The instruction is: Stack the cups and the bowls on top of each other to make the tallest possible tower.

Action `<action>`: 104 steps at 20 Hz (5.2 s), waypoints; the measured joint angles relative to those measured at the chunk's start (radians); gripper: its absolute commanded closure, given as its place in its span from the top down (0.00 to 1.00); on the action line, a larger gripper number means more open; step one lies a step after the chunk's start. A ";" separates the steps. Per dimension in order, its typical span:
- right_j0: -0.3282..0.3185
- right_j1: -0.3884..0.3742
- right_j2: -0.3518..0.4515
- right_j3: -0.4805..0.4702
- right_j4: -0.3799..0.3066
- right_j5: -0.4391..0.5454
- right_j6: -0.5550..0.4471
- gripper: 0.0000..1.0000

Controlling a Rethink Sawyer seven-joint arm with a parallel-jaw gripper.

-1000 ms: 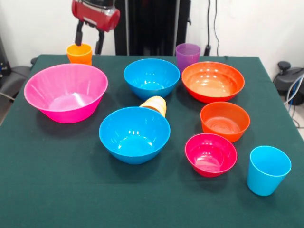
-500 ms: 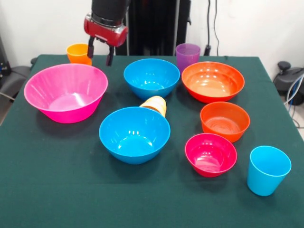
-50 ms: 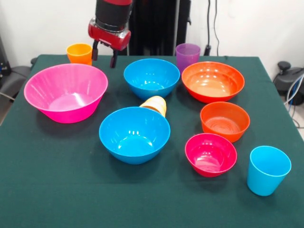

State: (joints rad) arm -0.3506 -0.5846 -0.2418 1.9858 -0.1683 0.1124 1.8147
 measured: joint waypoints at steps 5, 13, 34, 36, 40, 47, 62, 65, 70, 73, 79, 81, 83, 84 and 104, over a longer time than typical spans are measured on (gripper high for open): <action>0.031 -0.004 -0.020 0.000 0.000 0.000 0.000 1.00; 0.125 -0.066 -0.080 0.000 0.000 0.047 0.000 1.00; 0.126 -0.055 -0.171 -0.035 0.000 0.087 0.000 1.00; 0.118 -0.051 -0.171 -0.035 0.000 0.083 0.000 1.00; 0.077 -0.019 -0.171 -0.035 0.000 0.056 0.000 1.00; -0.010 0.040 -0.170 -0.035 0.000 -0.016 0.000 1.00; -0.084 0.132 -0.149 -0.027 0.001 -0.144 0.001 1.00; -0.084 0.146 -0.141 -0.025 0.001 -0.167 0.001 1.00; -0.087 0.170 -0.124 -0.025 0.001 -0.189 0.001 1.00; -0.087 0.185 -0.116 -0.024 0.001 -0.205 0.001 1.00; -0.064 0.196 -0.117 -0.008 0.004 -0.230 0.001 1.00; -0.045 0.194 -0.123 -0.001 0.010 -0.233 0.001 1.00; -0.020 0.190 -0.132 0.007 0.018 -0.233 0.001 1.00; 0.013 0.182 -0.143 0.015 0.023 -0.233 0.001 1.00; 0.195 -0.014 -0.277 0.018 0.057 -0.097 0.001 1.00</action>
State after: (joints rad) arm -0.1554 -0.5983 -0.5184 2.0034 -0.1112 0.0154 1.8155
